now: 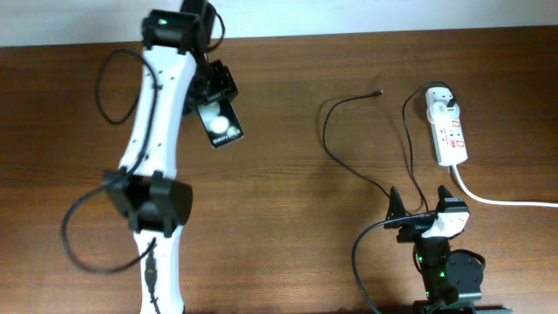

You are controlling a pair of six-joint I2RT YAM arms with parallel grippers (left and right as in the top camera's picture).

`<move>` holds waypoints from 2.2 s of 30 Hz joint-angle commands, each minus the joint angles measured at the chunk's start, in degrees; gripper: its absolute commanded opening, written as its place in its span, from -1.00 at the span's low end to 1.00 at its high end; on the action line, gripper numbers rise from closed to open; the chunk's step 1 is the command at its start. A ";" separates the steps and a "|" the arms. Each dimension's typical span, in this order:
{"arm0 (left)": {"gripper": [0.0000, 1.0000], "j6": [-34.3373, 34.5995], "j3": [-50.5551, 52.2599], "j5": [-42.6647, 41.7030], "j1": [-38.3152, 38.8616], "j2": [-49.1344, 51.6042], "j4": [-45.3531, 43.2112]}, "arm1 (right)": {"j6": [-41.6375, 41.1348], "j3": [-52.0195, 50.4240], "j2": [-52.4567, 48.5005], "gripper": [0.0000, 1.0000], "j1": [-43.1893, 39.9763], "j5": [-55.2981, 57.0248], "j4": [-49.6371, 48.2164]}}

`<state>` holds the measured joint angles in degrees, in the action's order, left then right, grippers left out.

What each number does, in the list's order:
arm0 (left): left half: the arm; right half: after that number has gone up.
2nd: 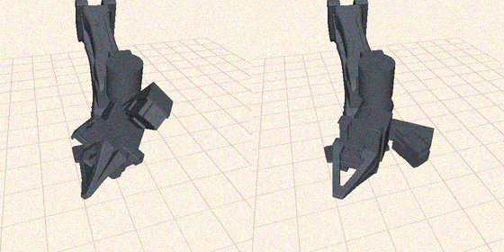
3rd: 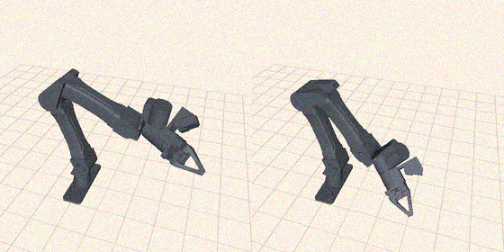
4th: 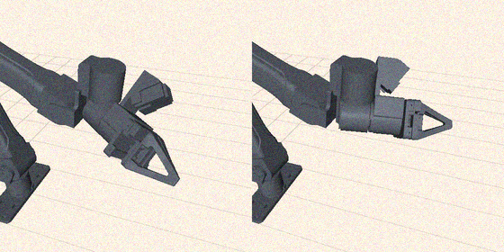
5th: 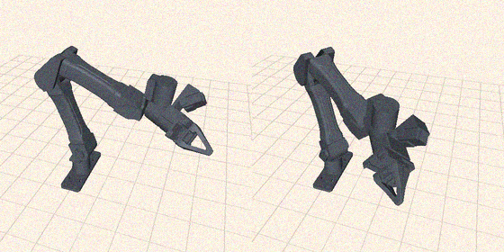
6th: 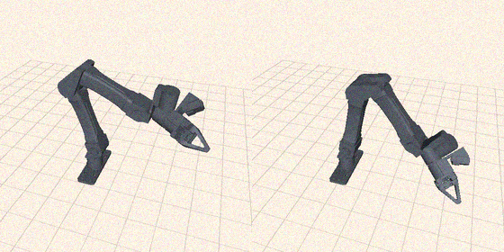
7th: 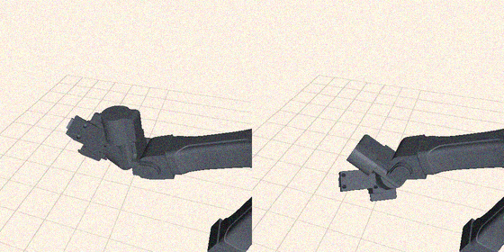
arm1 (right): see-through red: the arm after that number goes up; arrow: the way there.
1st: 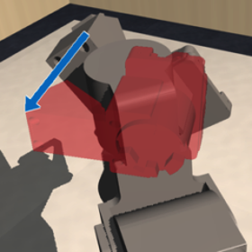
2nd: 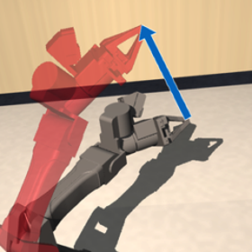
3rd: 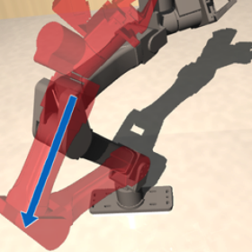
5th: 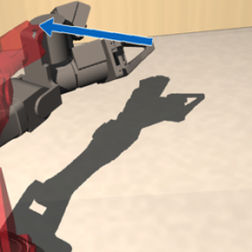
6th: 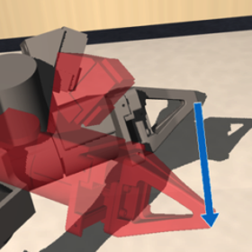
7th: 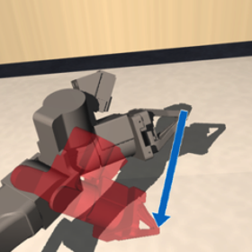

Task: Plug charger to phone and switch on socket
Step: 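Lift the phone with the left gripper and swing it toward center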

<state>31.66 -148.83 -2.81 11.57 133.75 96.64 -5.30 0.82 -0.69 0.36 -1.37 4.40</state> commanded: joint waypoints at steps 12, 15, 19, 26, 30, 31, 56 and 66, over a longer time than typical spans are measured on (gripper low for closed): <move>0.10 -0.83 48.26 -1.97 0.26 -58.49 -5.35 | 0.39 -0.50 0.48 0.97 0.33 0.13 0.04; 0.10 4.50 63.65 -2.82 0.26 -63.65 -12.41 | 0.39 -0.50 0.48 0.97 0.33 0.11 0.04; 0.08 7.50 86.51 -15.85 0.26 -62.73 -33.40 | 0.39 -0.50 0.48 0.97 0.33 0.13 0.04; 0.10 12.07 91.47 -19.37 0.28 -59.19 -37.24 | 0.39 -0.50 0.48 0.97 0.33 0.13 0.04; 0.10 14.43 91.47 -19.52 0.28 -59.19 -37.29 | 0.39 -0.50 0.48 0.97 0.33 0.11 0.04; 0.10 15.74 91.47 -19.50 0.31 -59.19 -37.31 | 0.39 -0.50 0.48 0.98 0.33 0.13 0.02; 0.20 35.15 91.47 -40.33 -1.62 -48.41 -57.44 | -55.23 -0.42 -3.30 0.94 8.44 -37.22 -3.76; 0.20 37.00 91.47 -42.40 -1.62 -48.41 -57.64 | -46.12 22.60 -60.06 0.73 28.94 -26.14 -24.28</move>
<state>66.96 -56.88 -42.89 10.00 85.58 39.31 -52.93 18.92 -51.09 23.92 -31.03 -15.46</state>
